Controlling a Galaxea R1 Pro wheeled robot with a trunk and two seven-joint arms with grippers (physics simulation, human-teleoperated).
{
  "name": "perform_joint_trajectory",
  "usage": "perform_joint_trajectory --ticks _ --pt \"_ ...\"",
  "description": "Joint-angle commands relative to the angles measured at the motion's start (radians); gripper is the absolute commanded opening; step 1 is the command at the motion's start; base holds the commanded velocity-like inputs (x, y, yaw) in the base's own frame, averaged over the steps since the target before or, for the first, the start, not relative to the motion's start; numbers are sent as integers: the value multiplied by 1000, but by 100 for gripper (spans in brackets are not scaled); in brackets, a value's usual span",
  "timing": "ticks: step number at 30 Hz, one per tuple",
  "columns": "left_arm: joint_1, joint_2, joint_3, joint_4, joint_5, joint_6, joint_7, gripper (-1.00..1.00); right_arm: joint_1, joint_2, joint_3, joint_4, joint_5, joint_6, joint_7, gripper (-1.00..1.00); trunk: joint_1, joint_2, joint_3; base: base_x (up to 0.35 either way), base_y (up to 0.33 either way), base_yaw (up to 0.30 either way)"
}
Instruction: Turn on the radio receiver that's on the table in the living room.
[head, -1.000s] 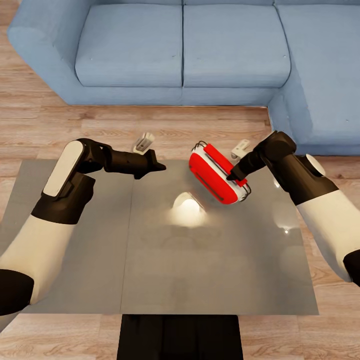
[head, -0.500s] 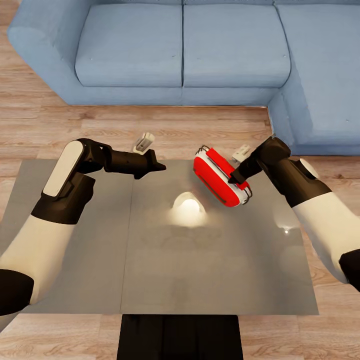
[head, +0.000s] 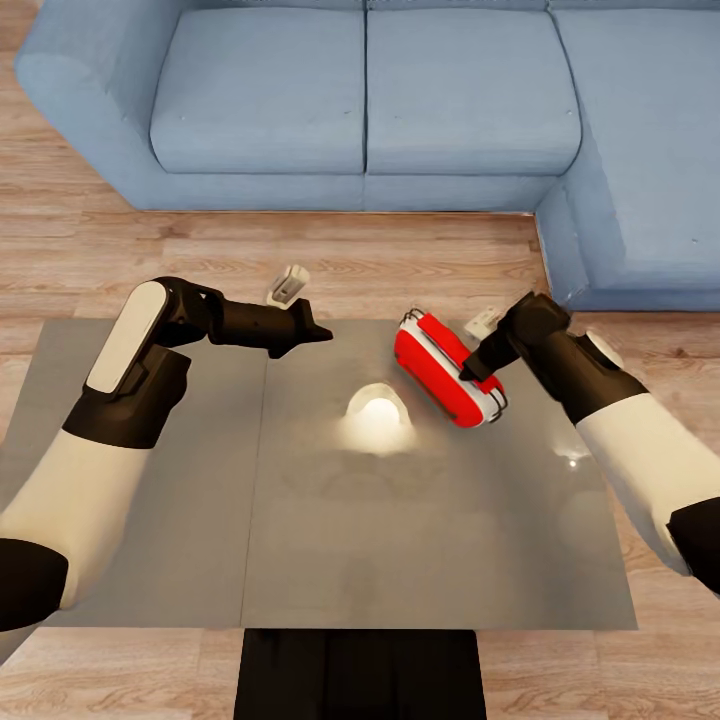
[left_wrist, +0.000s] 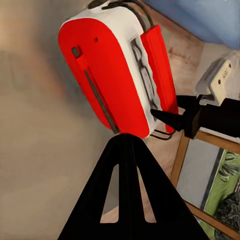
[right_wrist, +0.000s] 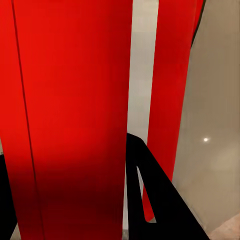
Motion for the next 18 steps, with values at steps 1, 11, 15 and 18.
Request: perform_joint_trajectory --ticks 1,11,15,18 --pt "0 0 0 1 0 0 0 -100 13 0 -1 -3 -2 -2 -6 -100 0 0 0 0 0 0" --pt "0 0 0 1 0 0 0 -100 56 -6 -6 -10 -52 -87 -60 -100 0 0 0 0 0 0" --pt "0 1 0 2 0 0 0 -100 57 -8 -6 -11 -64 -92 -77 -100 0 0 0 0 0 0" --pt "0 1 0 2 0 0 0 -100 58 -10 -6 -11 -65 -120 -80 -100 0 0 0 0 0 0"
